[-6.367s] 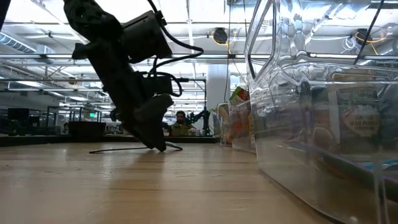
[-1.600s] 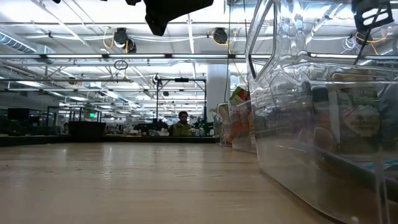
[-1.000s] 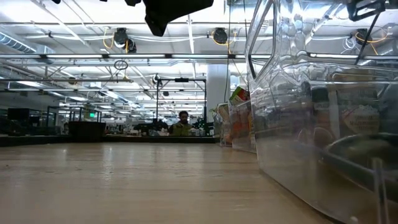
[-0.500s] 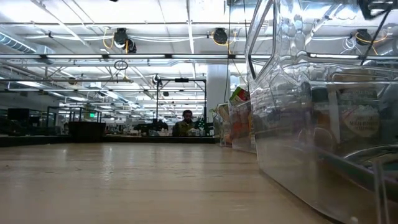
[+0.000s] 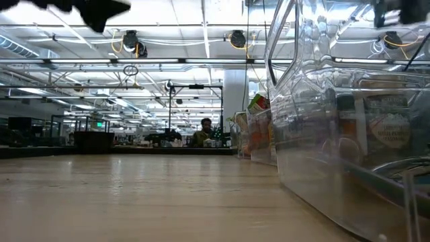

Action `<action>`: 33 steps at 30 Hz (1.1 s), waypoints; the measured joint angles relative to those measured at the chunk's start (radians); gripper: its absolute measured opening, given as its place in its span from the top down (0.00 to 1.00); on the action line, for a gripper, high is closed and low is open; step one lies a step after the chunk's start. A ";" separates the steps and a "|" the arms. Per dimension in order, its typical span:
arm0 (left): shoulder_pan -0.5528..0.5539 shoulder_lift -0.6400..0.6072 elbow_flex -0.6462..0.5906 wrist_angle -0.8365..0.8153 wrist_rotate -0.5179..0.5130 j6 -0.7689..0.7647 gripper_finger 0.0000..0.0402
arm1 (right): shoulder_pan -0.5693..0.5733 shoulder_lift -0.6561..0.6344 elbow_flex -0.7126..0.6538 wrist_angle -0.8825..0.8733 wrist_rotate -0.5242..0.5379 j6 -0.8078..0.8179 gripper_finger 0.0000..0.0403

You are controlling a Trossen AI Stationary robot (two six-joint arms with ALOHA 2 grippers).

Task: Pick & Place Food Item
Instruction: Return to Home Position

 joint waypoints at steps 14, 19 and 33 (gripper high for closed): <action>0.091 -0.336 -0.338 0.193 0.134 -0.021 0.32 | 0.000 -0.209 -0.079 0.044 0.490 -0.003 0.56; 0.091 -0.393 -0.341 0.132 0.134 0.004 0.32 | -0.001 -0.426 -0.079 -0.017 0.417 -0.022 0.56; 0.090 -0.464 -0.341 0.057 0.126 0.017 0.32 | -0.093 -0.613 -0.310 0.143 0.405 0.029 0.56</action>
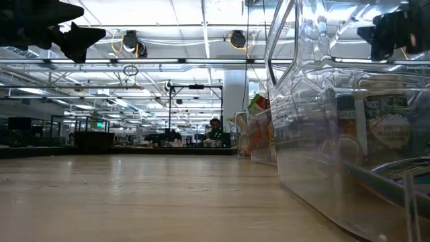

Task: Pick & Place Food Item
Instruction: Return to Home Position

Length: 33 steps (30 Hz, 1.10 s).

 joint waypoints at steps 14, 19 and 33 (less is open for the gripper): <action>-0.001 0.000 0.000 -0.029 0.027 -0.001 0.32 | -0.349 -0.002 -0.096 0.125 -0.363 0.112 0.55; -0.001 0.000 0.000 -0.039 0.026 0.003 0.32 | -0.519 -0.003 -0.097 0.024 -0.428 0.165 0.55; 0.001 0.000 -0.103 0.046 -0.041 0.009 0.32 | -0.794 -0.002 -0.145 0.135 -0.810 0.220 0.55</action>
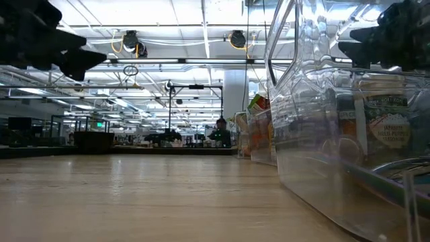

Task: Pick & Place Food Item
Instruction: Return to Home Position

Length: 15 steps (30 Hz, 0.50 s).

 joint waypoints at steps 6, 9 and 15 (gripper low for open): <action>0.039 -0.070 0.024 -0.088 -0.010 0.003 0.32 | -0.010 -0.001 0.000 -0.005 -0.004 0.001 0.56; 0.070 -0.150 0.030 -0.166 0.023 -0.002 0.32 | -0.012 0.000 0.000 -0.017 0.003 -0.012 0.55; 0.127 -0.240 0.030 -0.274 0.080 -0.034 0.32 | -0.039 0.000 0.000 -0.045 0.004 -0.028 0.56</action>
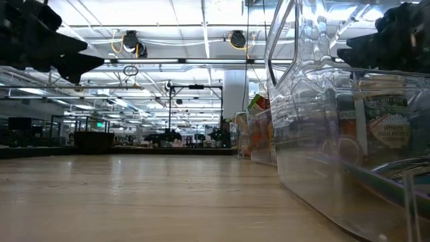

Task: Pick & Place Food Item
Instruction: Return to Home Position

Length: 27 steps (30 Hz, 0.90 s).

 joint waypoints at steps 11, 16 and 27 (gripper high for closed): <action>0.017 0.008 -0.008 0.005 0.022 0.008 0.32 | -0.024 0.000 -0.001 -0.059 0.006 -0.125 0.56; 0.017 0.023 -0.008 0.007 0.014 0.025 0.32 | -0.024 0.004 -0.001 -0.061 0.008 -0.086 0.57; 0.017 0.026 -0.008 0.009 0.005 0.235 0.32 | -0.024 0.009 -0.001 -0.053 0.524 -0.208 0.56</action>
